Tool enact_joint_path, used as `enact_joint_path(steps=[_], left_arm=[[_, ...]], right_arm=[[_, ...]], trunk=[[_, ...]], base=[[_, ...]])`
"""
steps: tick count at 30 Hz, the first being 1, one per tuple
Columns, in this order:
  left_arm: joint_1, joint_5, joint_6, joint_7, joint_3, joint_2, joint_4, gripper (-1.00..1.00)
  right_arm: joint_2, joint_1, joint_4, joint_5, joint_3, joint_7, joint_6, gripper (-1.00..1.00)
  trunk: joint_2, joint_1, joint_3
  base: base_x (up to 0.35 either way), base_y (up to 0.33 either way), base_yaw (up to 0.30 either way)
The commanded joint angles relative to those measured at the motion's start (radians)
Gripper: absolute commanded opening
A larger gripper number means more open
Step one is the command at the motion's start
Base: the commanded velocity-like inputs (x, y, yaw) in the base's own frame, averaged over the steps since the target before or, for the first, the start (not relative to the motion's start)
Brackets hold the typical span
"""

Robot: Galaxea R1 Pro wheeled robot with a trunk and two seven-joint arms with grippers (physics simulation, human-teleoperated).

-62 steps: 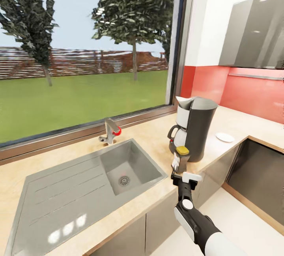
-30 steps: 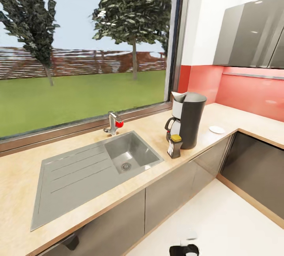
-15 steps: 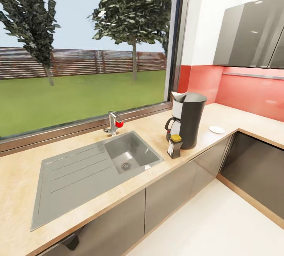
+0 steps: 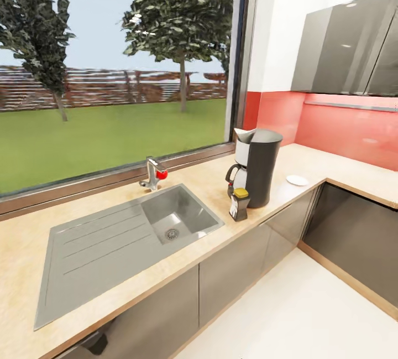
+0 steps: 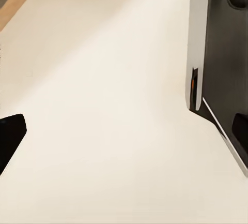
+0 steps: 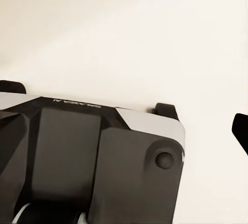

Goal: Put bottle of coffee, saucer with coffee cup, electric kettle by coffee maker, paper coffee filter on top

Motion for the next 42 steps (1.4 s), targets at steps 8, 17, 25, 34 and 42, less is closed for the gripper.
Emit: enact_joint_path(steps=[8, 17, 25, 34, 42], left_arm=[[-0.001, 0.006, -0.004, -0.002, -0.009, -0.009, -0.015, 1.00], [-0.001, 0.005, 0.002, -0.001, -0.010, -0.029, -0.018, 1.00], [-0.001, 0.005, 0.010, 0.000, -0.010, -0.034, -0.020, 1.00], [-0.005, 0.003, 0.013, -0.002, -0.012, -0.066, -0.020, 1.00], [-0.007, 0.003, 0.013, -0.002, -0.012, -0.074, -0.020, 1.00]], right_arm=[[-0.003, -0.001, -0.001, -0.008, 0.007, -0.001, 0.005, 1.00], [-0.020, 0.003, 0.000, -0.010, 0.007, -0.004, 0.005, 1.00], [-0.033, 0.029, 0.000, -0.097, 0.008, -0.010, 0.005, 1.00], [-0.031, 0.033, -0.001, -0.118, 0.010, -0.005, 0.005, 1.00], [-0.054, 0.033, -0.001, -0.121, 0.008, -0.010, 0.003, 1.00]], trunk=[[-0.002, 0.001, -0.002], [-0.002, 0.001, -0.002], [-0.002, 0.001, -0.002], [-0.002, 0.001, -0.002], [-0.002, 0.001, -0.002]], base=[[0.000, 0.000, -0.257], [0.000, 0.000, -0.274], [0.003, -0.008, -0.297], [0.091, -0.222, -0.300], [0.163, -0.257, -0.300]])
